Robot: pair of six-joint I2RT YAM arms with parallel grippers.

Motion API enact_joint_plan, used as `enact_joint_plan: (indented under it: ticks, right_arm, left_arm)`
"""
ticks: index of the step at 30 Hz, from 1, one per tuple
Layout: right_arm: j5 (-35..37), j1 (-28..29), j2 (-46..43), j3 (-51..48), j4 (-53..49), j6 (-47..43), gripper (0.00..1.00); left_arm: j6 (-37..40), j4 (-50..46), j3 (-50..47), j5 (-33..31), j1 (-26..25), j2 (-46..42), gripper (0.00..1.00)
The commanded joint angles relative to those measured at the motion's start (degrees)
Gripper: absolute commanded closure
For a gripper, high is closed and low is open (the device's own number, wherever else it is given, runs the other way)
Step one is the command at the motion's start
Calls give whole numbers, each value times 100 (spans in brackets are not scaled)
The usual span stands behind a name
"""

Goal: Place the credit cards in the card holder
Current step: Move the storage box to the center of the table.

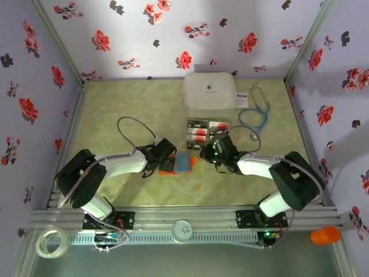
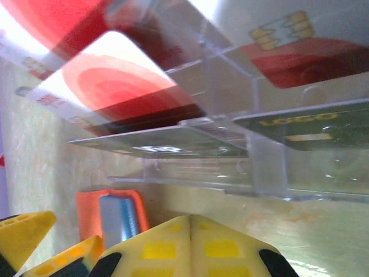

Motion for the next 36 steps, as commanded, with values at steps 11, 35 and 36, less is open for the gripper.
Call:
enact_joint_plan:
  ticks: [11,35,36]
  right_arm:
    - [-220,-337,790,329,259,-225,100]
    - [-229,673,-559,770,-845,-395,100]
    - [-218,745,-517,805,-844,-384,100]
  left_arm:
    - [214,-601,178,-175,-25,134,0]
    - [470,-696,422,-321,-42,75,0]
    - [485,-694,437,-327,-49,77,0]
